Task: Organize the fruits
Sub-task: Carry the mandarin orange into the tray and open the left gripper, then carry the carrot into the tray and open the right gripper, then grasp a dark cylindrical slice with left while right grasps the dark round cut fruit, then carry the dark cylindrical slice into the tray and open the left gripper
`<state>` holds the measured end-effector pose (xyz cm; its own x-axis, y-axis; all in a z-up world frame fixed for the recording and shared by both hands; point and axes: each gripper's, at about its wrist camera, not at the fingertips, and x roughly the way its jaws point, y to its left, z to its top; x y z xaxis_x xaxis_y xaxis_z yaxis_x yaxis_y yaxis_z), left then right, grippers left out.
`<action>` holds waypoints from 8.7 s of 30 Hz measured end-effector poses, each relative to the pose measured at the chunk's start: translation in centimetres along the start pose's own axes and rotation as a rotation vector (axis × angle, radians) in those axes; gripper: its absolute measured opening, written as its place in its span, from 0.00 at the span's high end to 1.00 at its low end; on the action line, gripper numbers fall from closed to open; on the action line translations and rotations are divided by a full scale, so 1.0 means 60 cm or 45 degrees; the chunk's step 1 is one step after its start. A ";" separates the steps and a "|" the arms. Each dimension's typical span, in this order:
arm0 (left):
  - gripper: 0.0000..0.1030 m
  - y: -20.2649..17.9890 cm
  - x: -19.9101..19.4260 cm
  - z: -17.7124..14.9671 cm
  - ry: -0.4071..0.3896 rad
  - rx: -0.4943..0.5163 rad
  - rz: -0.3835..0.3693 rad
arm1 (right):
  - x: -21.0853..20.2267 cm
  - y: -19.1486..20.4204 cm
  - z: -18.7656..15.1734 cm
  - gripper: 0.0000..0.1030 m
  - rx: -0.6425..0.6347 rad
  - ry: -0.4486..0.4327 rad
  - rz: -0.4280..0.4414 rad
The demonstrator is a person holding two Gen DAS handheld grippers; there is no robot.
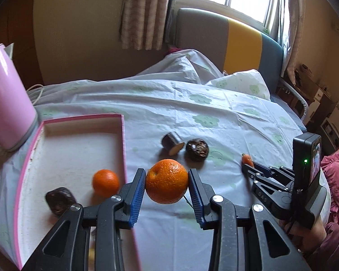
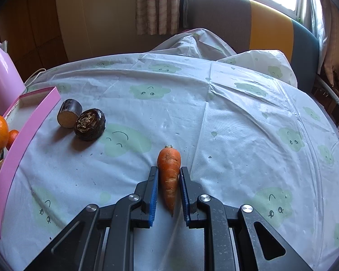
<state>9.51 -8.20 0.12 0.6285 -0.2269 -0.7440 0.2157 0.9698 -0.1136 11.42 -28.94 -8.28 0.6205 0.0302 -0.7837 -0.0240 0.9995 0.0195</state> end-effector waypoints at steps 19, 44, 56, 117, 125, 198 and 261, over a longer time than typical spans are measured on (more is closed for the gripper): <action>0.63 0.153 -0.040 -0.022 -0.047 -0.185 0.141 | -0.002 0.021 -0.001 0.82 -0.090 0.005 -0.108; 0.61 0.273 -0.030 -0.069 0.017 -0.323 0.324 | -0.002 0.036 0.004 0.83 -0.121 0.026 -0.176; 0.59 0.245 -0.073 -0.065 -0.052 -0.290 0.294 | -0.013 0.039 0.003 0.83 -0.049 0.037 -0.140; 0.59 0.245 -0.077 -0.108 -0.011 -0.330 0.272 | -0.033 0.393 0.054 0.57 -0.164 0.129 0.599; 0.59 0.229 -0.081 -0.098 -0.019 -0.300 0.266 | -0.073 0.362 0.057 0.47 -0.120 0.026 0.572; 0.55 0.004 0.140 0.072 0.187 -0.143 -0.061 | 0.011 0.018 0.027 0.60 0.230 -0.007 -0.029; 0.63 -0.102 0.024 -0.078 0.079 0.213 -0.095 | -0.042 -0.008 -0.045 0.60 0.250 -0.048 -0.074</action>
<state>5.58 -14.02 -3.36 0.5599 -0.2871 -0.7773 0.3844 0.9210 -0.0633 7.78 -29.50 -7.99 0.6452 -0.0313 -0.7634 0.1639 0.9816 0.0983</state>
